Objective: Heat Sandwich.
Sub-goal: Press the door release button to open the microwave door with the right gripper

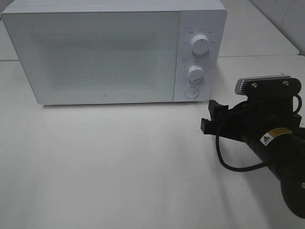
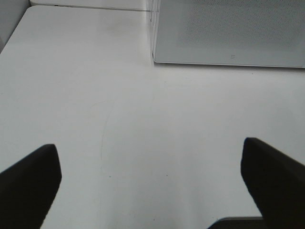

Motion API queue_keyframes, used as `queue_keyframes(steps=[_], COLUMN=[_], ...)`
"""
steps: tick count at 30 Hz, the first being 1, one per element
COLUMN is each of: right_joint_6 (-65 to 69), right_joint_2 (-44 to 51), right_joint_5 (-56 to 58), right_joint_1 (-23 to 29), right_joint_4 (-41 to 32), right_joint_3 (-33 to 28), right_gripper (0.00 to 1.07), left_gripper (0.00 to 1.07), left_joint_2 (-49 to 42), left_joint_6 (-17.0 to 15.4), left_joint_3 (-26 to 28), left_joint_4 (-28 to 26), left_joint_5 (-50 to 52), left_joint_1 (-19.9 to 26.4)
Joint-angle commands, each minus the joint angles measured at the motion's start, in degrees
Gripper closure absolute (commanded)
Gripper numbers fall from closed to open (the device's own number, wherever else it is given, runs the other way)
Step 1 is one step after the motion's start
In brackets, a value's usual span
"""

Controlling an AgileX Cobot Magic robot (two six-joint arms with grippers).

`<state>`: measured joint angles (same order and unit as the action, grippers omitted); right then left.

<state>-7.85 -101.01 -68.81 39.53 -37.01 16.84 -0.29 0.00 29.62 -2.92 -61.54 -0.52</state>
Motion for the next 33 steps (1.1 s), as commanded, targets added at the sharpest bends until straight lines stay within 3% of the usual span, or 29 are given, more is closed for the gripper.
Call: queue_keyframes(steps=[1, 11, 25, 33], right_joint_6=[-0.5, 4.4, 50.5, 77.3], right_joint_2=[-1.1, -1.8, -1.8, -1.8], right_joint_5=[-2.3, -1.8, -1.7, -1.6], right_joint_1=[2.9, 4.6, 4.6, 4.6], right_joint_4=[-3.9, -4.6, -4.6, -4.5], right_joint_3=[0.2, 0.9, 0.9, 0.9], right_gripper=[0.31, 0.31, 0.33, 0.43], left_gripper=[0.1, 0.1, 0.1, 0.1], left_joint_2=[-1.0, -1.0, -1.0, -1.0], left_joint_6=[0.0, 0.0, 0.0, 0.0], left_joint_3=[-0.1, -0.1, -0.1, -0.1], left_joint_4=[0.0, 0.0, 0.0, 0.0], left_joint_5=[0.3, 0.3, 0.3, 0.3], left_joint_1=[0.2, 0.2, 0.2, 0.2])
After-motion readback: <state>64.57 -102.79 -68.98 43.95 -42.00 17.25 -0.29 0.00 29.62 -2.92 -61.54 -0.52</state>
